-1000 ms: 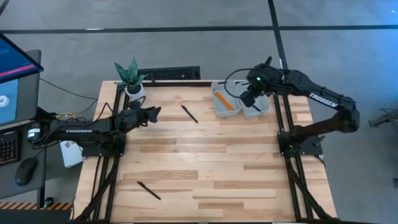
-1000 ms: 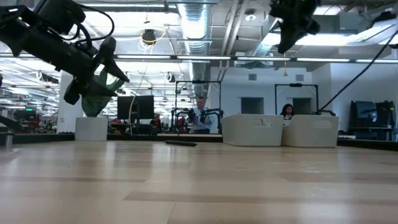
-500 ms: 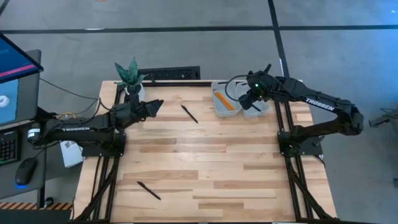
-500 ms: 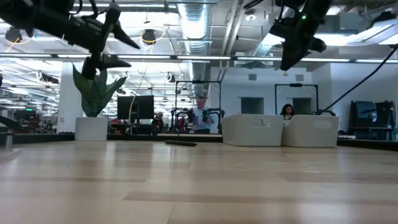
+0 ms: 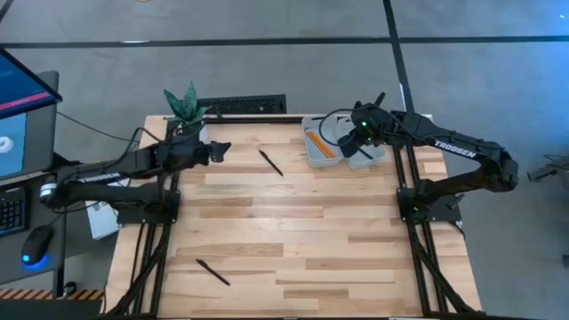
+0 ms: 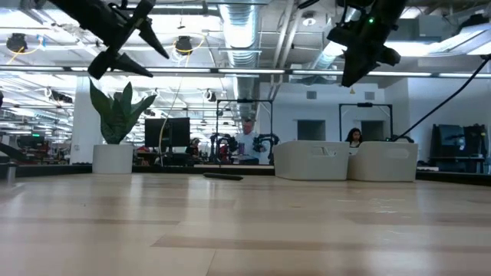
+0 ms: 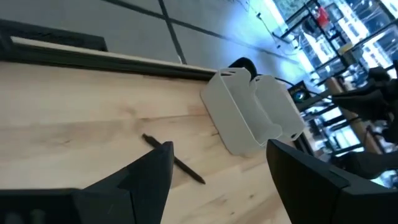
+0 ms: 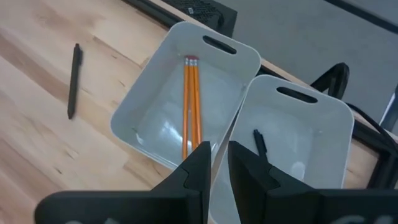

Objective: Sort pens & pencils
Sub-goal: Put the top black pen into the right gray bin

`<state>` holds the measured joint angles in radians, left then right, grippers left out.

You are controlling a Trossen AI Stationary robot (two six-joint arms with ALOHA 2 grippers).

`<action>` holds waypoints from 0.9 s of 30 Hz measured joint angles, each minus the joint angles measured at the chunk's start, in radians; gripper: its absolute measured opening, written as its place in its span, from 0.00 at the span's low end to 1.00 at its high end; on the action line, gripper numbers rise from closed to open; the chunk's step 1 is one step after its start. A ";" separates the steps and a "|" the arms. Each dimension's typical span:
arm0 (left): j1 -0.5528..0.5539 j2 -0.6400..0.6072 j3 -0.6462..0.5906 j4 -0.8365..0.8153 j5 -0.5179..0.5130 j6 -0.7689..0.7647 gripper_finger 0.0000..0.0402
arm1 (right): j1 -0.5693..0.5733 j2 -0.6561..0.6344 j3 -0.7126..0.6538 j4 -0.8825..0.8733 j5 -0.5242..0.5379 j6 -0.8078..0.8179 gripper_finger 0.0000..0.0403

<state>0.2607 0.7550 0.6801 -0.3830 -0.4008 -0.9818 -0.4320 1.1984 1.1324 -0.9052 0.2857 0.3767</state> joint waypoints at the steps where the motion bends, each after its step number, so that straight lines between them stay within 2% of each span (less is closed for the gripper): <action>1: 0.002 0.014 0.013 -0.010 0.000 0.002 0.62 | 0.000 0.000 0.000 -0.003 0.000 0.000 0.19; 4: 0.012 0.067 0.050 -0.026 0.008 0.004 0.62 | 0.000 0.000 0.000 -0.006 0.000 0.000 0.19; 7: 0.026 0.127 0.083 -0.031 0.059 -0.002 0.62 | 0.000 0.000 0.000 -0.006 0.001 0.000 0.19; 10: 0.041 0.201 0.112 -0.032 0.107 -0.033 0.62 | -0.004 0.000 0.000 -0.006 0.003 0.016 0.19; 13: 0.055 0.288 0.141 -0.030 0.113 -0.078 0.62 | -0.009 0.000 0.000 -0.006 0.004 0.015 0.19; 16: 0.073 0.380 0.168 -0.026 0.117 -0.119 0.62 | -0.009 0.000 0.000 -0.007 0.004 -0.018 0.19; 21: 0.099 0.532 0.234 -0.024 0.189 -0.162 0.62 | -0.006 0.000 0.000 -0.007 0.003 -0.035 0.19; 27: 0.129 0.692 0.342 -0.009 0.246 -0.153 0.62 | -0.006 0.000 0.000 -0.007 0.001 -0.111 0.19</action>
<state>0.3892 1.4466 1.0218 -0.3917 -0.1543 -1.1347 -0.4381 1.1984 1.1328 -0.9119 0.2863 0.2659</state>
